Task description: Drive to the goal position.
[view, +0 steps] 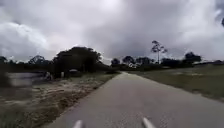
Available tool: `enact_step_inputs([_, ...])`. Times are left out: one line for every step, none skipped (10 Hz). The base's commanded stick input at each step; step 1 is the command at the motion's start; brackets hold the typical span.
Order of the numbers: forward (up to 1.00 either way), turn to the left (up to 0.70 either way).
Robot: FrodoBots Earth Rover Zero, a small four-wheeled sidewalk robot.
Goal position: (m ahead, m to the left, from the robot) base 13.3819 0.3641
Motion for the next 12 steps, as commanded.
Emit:
enact_step_inputs([0.85, -0.01])
enact_step_inputs([0.85, 0.0])
enact_step_inputs([0.85, 0.0])
enact_step_inputs([0.85, 0.0])
enact_step_inputs([0.85, -0.04])
enact_step_inputs([0.85, -0.24])
enact_step_inputs([0.85, -0.31])
enact_step_inputs([0.85, -0.34])
enact_step_inputs([0.85, 0.0])
enact_step_inputs([0.85, 0.0])
enact_step_inputs([0.85, 0.0])
enact_step_inputs([0.85, 0.0])
